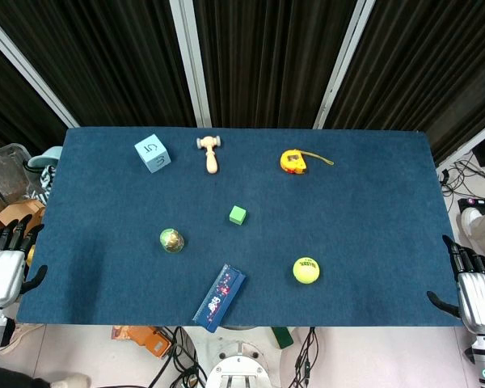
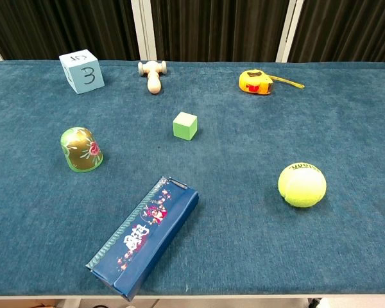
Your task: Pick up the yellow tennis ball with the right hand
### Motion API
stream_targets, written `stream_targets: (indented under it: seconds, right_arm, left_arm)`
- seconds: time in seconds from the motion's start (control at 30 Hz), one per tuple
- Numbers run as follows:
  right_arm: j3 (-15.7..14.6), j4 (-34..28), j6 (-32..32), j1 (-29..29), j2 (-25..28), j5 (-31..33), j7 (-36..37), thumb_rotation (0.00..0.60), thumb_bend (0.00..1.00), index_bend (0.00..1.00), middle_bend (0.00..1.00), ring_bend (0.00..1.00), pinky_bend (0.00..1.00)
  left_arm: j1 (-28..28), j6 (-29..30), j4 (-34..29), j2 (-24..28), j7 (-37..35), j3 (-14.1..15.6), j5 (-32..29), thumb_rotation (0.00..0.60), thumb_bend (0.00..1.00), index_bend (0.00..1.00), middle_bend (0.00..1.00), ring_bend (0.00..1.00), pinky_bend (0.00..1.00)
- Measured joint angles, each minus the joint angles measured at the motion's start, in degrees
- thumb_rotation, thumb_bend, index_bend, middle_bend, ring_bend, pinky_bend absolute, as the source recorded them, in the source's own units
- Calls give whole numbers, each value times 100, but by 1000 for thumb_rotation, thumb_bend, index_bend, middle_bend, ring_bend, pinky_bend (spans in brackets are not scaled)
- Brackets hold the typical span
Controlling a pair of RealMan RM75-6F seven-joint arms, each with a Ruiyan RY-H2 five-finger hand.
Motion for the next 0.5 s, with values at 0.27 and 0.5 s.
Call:
stream_targets:
  seconds: [0.27, 0.5]
  right_arm:
    - [11, 4, 6, -18, 12, -30, 67, 600, 208, 42, 234, 234, 270]
    - [6, 7, -49, -12, 30, -58, 168, 600, 208, 42, 234, 234, 270]
  left_arm:
    - [5, 13, -1, 5, 2, -4, -3, 600, 281, 139, 0, 0, 112]
    - [-4, -8, -2, -9, 27, -1, -12, 600, 280, 139, 0, 0, 112]
